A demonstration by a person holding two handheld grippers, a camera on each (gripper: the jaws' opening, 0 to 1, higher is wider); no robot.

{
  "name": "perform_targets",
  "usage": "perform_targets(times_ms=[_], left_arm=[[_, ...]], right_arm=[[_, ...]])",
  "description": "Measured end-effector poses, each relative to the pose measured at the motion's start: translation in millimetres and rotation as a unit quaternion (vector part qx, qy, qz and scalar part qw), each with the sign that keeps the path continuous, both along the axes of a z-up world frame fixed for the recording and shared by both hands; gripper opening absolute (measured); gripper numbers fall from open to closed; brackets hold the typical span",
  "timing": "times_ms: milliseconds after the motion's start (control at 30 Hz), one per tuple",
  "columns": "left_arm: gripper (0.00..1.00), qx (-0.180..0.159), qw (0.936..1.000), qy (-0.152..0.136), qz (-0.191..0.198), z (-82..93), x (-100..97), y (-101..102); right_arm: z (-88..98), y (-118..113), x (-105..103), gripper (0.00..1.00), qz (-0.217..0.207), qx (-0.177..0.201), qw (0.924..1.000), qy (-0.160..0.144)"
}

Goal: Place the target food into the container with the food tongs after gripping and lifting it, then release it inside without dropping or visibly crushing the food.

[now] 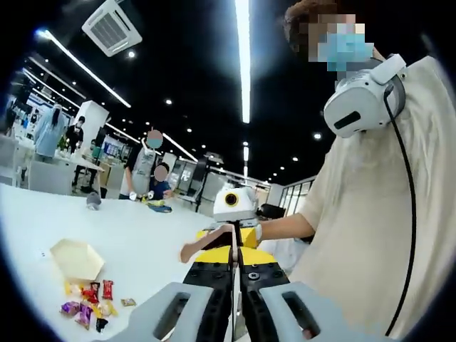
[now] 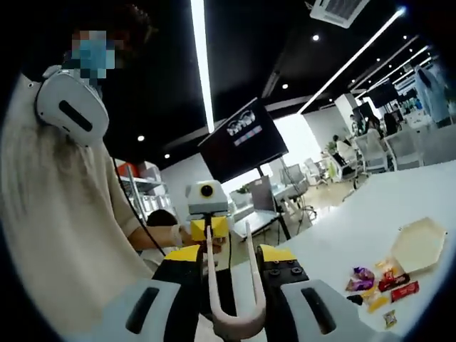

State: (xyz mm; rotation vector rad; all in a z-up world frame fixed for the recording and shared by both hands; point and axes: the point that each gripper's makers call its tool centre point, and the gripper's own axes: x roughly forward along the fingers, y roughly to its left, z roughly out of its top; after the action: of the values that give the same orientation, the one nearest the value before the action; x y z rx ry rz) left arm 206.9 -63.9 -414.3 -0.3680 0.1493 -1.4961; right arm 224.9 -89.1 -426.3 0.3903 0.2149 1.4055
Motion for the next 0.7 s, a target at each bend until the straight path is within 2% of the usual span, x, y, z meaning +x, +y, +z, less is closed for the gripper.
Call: perform_targets(times_ms=[200,400,700], left_arm=[[0.0,-0.037,0.9991,0.017,0.009,4.7,3.3,2.3],[0.0,-0.033,0.9992,0.022,0.002,-0.4,0.1,-4.1],[0.0,-0.039,0.9989,0.026,-0.003,-0.8,-0.7,-11.7]], right_arm=[[6.6,1.6,2.5,0.3,-0.004,0.013,0.9999,-0.002],[11.2,5.5,3.0,0.3,-0.004,0.023,0.9997,-0.002],[8.9,8.7,3.3,0.29,-0.003,0.013,0.9998,-0.012]])
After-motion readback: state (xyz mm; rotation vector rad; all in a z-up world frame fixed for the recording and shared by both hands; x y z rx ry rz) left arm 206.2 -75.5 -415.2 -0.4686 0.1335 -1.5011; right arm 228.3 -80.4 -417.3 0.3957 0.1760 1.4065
